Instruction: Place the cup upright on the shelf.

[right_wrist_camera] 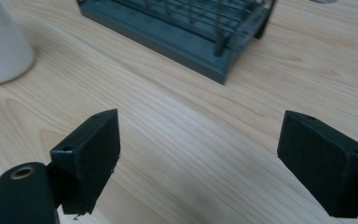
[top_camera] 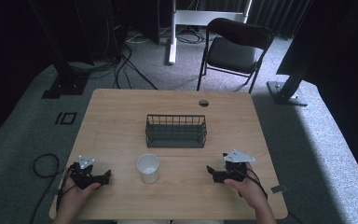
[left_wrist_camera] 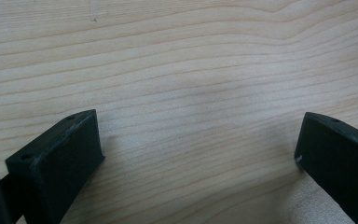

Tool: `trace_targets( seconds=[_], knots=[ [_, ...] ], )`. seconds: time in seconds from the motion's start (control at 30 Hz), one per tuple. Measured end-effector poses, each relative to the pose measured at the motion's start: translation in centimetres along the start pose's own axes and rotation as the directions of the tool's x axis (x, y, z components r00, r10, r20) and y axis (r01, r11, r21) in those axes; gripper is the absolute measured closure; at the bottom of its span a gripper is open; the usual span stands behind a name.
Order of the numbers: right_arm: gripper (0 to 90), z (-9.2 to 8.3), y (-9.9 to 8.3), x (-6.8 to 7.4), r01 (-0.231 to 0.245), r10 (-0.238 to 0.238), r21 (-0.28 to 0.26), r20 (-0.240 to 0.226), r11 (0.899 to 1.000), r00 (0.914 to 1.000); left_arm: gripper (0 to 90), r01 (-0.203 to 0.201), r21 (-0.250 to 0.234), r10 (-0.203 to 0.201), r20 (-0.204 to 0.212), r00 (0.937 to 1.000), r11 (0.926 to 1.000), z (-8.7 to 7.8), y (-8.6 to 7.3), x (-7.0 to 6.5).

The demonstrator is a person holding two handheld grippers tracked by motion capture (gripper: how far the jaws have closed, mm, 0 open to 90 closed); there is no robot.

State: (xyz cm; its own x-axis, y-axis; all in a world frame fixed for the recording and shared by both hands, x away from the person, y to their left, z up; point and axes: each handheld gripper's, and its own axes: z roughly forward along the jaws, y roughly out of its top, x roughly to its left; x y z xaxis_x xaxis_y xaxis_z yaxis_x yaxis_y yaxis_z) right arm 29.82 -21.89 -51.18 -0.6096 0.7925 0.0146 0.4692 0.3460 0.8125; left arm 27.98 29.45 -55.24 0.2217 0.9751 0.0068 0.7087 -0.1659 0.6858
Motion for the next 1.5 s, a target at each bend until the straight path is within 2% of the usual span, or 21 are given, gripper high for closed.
trace_targets(
  seconds=[0.23, 0.27, 0.37, 0.6, 0.87, 1.03, 1.17, 1.37, 1.4, 1.5],
  knots=[
    [12.9, 0.6, 0.6, 0.9, 0.032, -0.032, 0.001, -0.029, 0.999, 0.9991, 0.8, 0.000, 0.000, 0.000, 0.000, 1.0000, 1.0000, 0.0, 0.0, 0.0],
    [12.9, 0.8, 0.7, 1.3, 0.037, -0.037, -0.001, -0.051, 0.999, 0.9980, 0.8, 0.000, 0.000, 0.000, 0.000, 1.0000, 1.0000, 0.0, 0.0, 0.0],
    [12.5, 1.0, 0.9, 1.8, 0.041, -0.042, -0.006, -0.072, 0.999, 0.9966, 0.8, 0.001, -0.001, -0.001, 0.000, 1.0000, 1.0000, 0.0, 0.0, 0.0],
    [12.3, 1.5, 1.2, 2.6, 0.074, -0.074, -0.008, -0.098, 0.997, 0.9924, 0.8, 0.000, 0.000, 0.000, 0.000, 1.0000, 1.0000, 0.0, 0.0, 0.0],
    [12.1, 2.1, 1.7, 4.1, 0.104, -0.107, -0.028, -0.177, 0.994, 0.9783, 0.8, 0.000, 0.000, 0.000, 0.000, 1.0000, 1.0000, 0.0, 0.0, 0.0],
    [12.1, 2.5, 1.9, 4.7, 0.123, -0.129, -0.037, -0.205, 0.992, 0.9703, 0.8, 0.000, 0.000, 0.000, 0.000, 1.0000, 1.0000, 0.0, 0.0, 0.0],
    [12.1, 2.9, 2.1, 5.4, 0.136, -0.143, -0.046, -0.236, 0.990, 0.9612, 0.8, 0.000, 0.000, 0.000, 0.000, 1.0000, 1.0000, 0.0, 0.0, 0.0],
    [12.1, 3.4, 2.3, 6.7, 0.179, -0.198, -0.087, -0.309, 0.980, 0.9304, 0.8, 0.000, 0.000, 0.000, 0.000, 1.0000, 1.0000, 0.0, 0.0, 0.0],
    [12.1, 3.4, 2.3, 6.7, 0.179, -0.198, -0.087, -0.309, 0.980, 0.9304, 0.8, 0.000, 0.000, 0.000, 0.000, 1.0000, 1.0000, 0.0, 0.0, 0.0],
    [12.2, 3.8, 2.5, 7.4, 0.186, -0.209, -0.099, -0.338, 0.978, 0.9177, 0.8, 0.000, -0.001, 0.000, 0.000, 1.0000, 1.0000, 0.0, 0.0, 0.0]
  ],
)
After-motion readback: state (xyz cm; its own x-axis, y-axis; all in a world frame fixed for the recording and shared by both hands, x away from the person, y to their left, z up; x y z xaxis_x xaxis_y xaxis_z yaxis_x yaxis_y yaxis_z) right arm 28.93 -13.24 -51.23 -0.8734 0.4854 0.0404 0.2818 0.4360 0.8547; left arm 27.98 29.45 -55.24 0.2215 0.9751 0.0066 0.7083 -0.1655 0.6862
